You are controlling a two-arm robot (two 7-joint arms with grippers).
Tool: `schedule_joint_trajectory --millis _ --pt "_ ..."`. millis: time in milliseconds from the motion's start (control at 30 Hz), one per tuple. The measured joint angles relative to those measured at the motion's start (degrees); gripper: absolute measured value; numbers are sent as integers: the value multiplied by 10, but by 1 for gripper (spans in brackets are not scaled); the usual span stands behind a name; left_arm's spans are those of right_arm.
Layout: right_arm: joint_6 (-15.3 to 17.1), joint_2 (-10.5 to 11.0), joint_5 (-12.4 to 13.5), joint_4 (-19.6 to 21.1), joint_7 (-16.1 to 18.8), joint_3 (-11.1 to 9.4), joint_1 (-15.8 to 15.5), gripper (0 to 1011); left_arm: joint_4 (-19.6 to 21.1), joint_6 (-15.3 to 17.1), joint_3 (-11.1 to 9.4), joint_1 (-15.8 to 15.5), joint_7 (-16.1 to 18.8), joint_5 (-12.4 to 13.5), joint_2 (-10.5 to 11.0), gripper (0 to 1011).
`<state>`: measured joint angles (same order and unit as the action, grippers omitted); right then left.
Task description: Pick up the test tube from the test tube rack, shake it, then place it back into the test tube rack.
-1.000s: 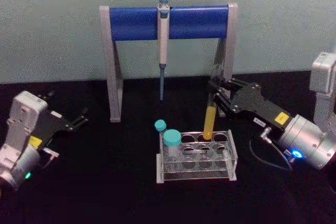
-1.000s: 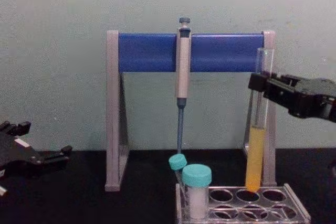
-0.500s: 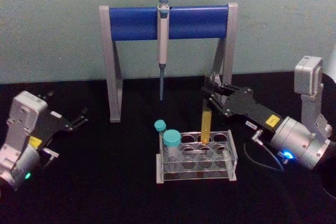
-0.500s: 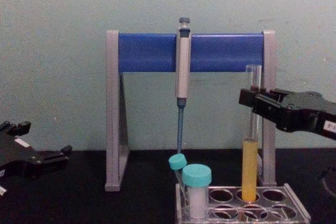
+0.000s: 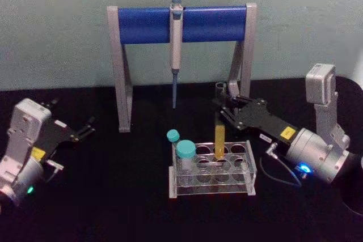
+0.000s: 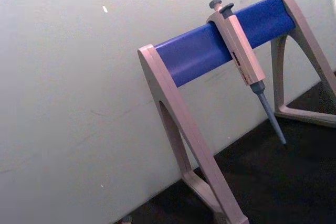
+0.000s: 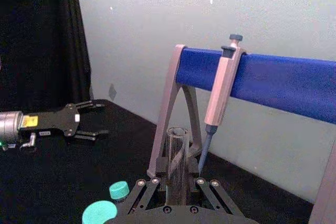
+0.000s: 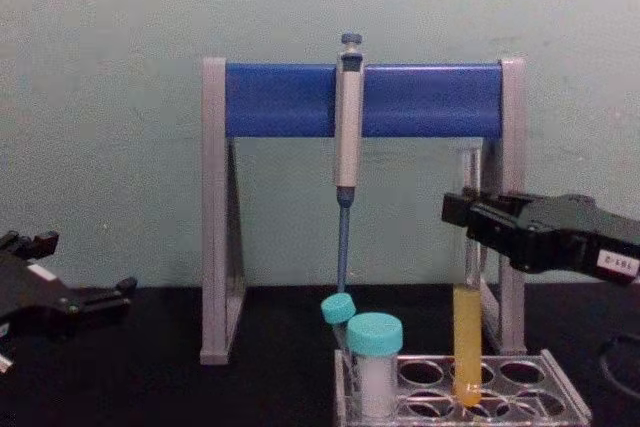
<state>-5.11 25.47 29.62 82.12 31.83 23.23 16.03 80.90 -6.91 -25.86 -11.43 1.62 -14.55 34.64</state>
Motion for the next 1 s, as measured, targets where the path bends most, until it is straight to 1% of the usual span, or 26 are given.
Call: schedule_joint_trajectory --millis 467,1000 --pt "12 -6 -14 -20 1 11 13 229 0 0 0 0 0 0 0 1001" --pt "23 -9 -19 -31 3 17 18 229 0 0 0 0 0 0 0 1001"
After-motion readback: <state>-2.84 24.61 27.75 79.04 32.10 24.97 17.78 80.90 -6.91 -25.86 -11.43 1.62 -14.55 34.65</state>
